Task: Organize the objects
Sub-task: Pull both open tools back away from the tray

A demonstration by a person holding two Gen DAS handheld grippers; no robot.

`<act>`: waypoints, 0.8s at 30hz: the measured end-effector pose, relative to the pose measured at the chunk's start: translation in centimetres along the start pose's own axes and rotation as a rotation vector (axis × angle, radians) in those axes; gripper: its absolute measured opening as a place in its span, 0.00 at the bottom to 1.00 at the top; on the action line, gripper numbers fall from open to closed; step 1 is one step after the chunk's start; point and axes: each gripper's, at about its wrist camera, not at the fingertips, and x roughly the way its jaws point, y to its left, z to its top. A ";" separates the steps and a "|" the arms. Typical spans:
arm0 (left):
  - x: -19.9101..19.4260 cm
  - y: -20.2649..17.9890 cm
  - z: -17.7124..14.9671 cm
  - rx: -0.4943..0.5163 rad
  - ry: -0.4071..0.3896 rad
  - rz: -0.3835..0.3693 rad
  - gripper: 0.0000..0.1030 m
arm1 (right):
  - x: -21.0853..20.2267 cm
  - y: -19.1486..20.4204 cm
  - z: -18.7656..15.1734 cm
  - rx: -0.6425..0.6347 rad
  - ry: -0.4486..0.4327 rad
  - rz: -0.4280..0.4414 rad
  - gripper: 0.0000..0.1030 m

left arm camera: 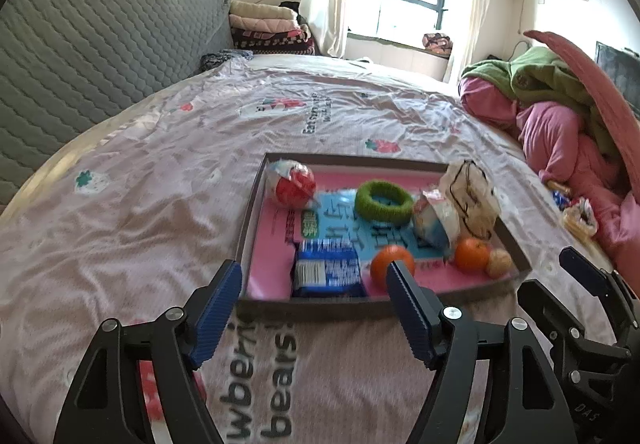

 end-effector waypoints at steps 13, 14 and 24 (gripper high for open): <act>-1.8 0.2 -3.8 0.044 0.015 0.047 0.75 | -1.4 0.6 -2.5 -0.002 0.062 -0.025 0.76; -2.0 0.3 -4.1 0.044 0.016 0.048 0.75 | -1.5 0.6 -2.8 -0.003 0.064 -0.025 0.76; -1.9 0.1 -6.9 0.070 0.027 0.037 0.75 | -1.9 0.4 -5.4 0.024 0.095 -0.037 0.76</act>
